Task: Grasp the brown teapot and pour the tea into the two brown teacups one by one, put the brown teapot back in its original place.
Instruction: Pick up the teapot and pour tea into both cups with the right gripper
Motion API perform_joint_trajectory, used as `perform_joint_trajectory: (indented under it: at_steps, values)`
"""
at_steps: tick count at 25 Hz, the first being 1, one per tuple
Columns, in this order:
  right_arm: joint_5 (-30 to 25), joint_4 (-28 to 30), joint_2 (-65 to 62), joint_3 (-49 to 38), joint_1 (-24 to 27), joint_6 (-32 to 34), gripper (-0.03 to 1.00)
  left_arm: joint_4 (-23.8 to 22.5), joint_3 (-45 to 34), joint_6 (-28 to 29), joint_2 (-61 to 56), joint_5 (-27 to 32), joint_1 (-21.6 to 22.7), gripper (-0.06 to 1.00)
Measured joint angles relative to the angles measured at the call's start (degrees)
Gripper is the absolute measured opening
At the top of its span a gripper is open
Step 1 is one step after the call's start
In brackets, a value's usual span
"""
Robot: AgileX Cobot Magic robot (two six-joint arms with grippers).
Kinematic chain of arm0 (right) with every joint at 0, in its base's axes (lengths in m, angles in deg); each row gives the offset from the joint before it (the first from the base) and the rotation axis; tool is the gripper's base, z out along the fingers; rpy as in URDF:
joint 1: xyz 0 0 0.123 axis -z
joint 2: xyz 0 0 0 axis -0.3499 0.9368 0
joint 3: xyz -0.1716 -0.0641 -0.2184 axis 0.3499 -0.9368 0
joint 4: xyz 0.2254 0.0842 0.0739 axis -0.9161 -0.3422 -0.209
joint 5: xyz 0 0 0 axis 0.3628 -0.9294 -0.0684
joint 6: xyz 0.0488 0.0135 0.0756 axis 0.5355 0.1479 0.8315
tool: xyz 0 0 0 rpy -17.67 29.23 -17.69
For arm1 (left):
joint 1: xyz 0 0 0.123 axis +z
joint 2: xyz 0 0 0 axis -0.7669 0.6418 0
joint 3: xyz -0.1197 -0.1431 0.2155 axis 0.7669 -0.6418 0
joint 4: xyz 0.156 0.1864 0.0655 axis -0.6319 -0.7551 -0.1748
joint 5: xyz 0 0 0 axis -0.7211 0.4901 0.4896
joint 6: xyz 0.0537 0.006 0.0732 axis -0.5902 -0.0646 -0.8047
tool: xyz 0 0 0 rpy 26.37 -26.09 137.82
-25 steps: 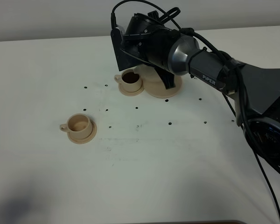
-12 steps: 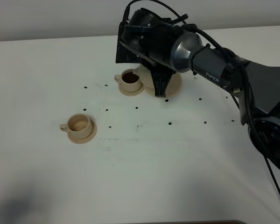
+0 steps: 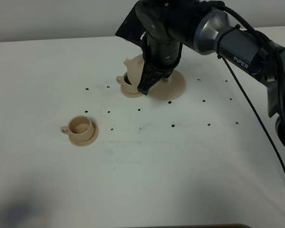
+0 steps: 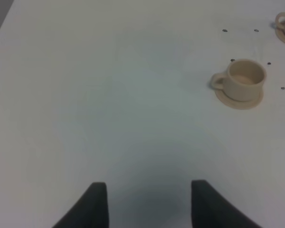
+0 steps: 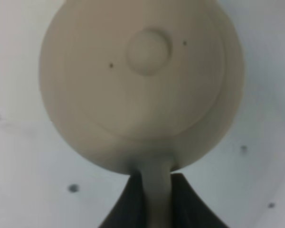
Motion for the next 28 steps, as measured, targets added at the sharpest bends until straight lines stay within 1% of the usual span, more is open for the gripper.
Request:
perform_joint_trajectory:
  at_steps: [3, 8, 11, 15, 22, 25, 28]
  values:
    - [0.1, -3.0, -1.0, -1.6, 0.6, 0.4, 0.09, 0.0, 0.0, 0.0, 0.0, 0.0, 0.0, 0.43]
    - [0.3, -5.2, -4.0, -7.9, 0.6, 1.7, 0.09, 0.0, 0.0, 0.0, 0.0, 0.0, 0.0, 0.43]
    - [4.1, -7.2, -5.2, -13.1, 0.6, 1.8, 0.09, 0.0, 0.0, 0.0, 0.0, 0.0, 0.0, 0.43]
    - [12.2, -8.4, -5.5, -18.1, 0.6, 2.0, 0.09, 0.0, 0.0, 0.0, 0.0, 0.0, 0.0, 0.43]
    - [22.1, -8.5, -5.6, -23.1, 0.5, 2.3, 0.09, 0.0, 0.0, 0.0, 0.0, 0.0, 0.0, 0.43]
    - [22.6, -8.5, -5.6, -24.5, 0.1, 2.3, 0.09, 0.0, 0.0, 0.0, 0.0, 0.0, 0.0, 0.43]
    - [21.5, -8.4, -6.5, -24.6, -0.7, 2.2, 0.09, 0.0, 0.0, 0.0, 0.0, 0.0, 0.0, 0.43]
